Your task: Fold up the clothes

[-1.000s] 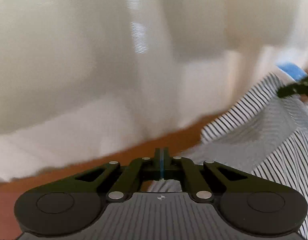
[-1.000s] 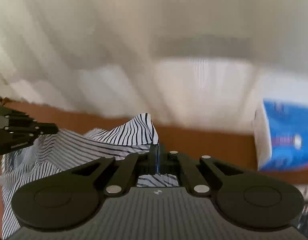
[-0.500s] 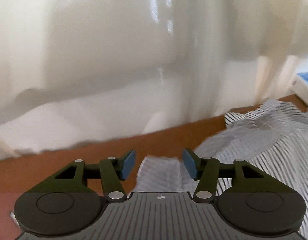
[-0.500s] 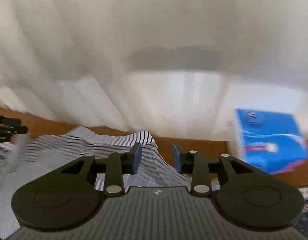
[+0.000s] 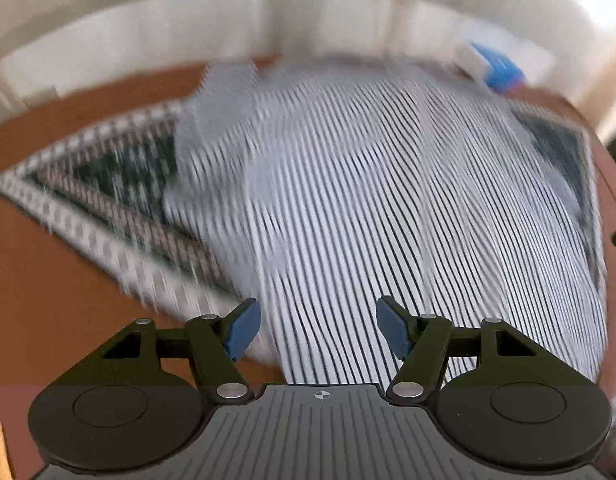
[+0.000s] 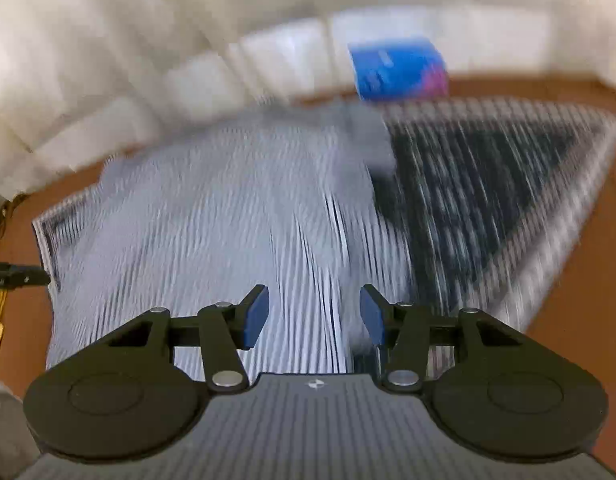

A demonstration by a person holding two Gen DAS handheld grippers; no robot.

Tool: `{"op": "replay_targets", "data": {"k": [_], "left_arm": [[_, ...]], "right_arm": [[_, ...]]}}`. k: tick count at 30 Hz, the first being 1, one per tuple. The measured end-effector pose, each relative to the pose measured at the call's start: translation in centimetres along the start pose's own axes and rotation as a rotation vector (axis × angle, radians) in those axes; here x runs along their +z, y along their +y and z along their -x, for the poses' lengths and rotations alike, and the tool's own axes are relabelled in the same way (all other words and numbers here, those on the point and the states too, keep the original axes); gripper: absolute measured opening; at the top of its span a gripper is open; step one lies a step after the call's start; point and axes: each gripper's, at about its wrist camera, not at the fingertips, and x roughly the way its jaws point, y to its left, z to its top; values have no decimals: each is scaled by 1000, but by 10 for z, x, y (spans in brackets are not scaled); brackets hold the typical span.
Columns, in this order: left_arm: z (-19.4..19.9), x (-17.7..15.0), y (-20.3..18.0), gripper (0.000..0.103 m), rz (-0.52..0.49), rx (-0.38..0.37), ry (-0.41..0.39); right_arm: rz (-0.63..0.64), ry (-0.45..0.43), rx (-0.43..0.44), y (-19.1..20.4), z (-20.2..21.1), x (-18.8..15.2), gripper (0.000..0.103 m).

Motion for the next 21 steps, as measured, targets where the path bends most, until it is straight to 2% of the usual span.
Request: {"op": "replay_targets", "data": {"k": [3, 8, 10, 13, 18, 21], "left_arm": [[11, -37, -15, 77, -33, -42, 23], [21, -79, -32, 77, -91, -107, 51], [21, -92, -42, 77, -143, -107, 60], [17, -106, -50, 77, -202, -115, 66], [6, -115, -46, 77, -190, -140, 83], [4, -118, -47, 77, -192, -118, 67]], "right_arm": [[-85, 50, -1, 0, 10, -43, 55], [-102, 73, -30, 11, 25, -95, 55], [-94, 81, -53, 14, 26, -109, 55], [-51, 90, -91, 18, 29, -118, 55], [29, 111, -130, 28, 23, -134, 55], [93, 117, -144, 34, 13, -138, 55]]}}
